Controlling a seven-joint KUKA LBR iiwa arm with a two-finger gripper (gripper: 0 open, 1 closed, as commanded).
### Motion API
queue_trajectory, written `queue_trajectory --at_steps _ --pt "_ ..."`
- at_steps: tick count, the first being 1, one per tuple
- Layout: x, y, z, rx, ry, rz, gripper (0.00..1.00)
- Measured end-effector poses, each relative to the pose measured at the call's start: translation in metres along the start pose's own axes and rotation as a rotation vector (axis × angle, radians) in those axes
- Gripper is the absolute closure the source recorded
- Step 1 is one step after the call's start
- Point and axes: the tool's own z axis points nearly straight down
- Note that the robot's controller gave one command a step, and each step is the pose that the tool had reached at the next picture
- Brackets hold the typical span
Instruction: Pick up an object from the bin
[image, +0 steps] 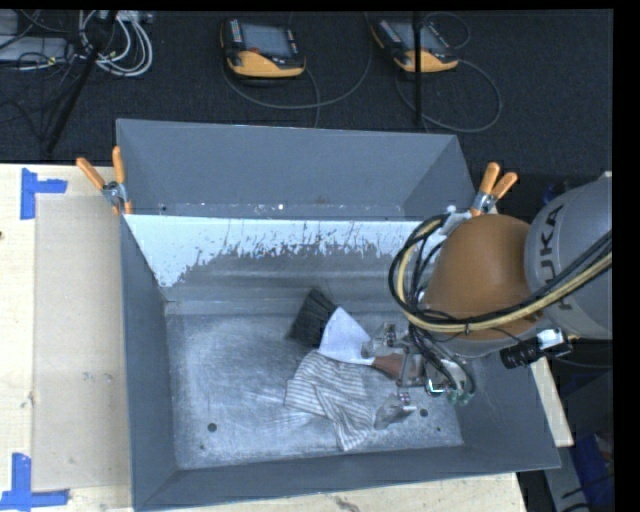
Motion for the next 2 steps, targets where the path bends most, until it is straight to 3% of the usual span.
queue_trajectory --at_steps 1,2 --pt "-0.002 0.000 -0.004 0.000 -0.007 -0.001 0.00" --pt "0.009 0.043 0.059 -0.001 -0.002 -0.016 1.00"
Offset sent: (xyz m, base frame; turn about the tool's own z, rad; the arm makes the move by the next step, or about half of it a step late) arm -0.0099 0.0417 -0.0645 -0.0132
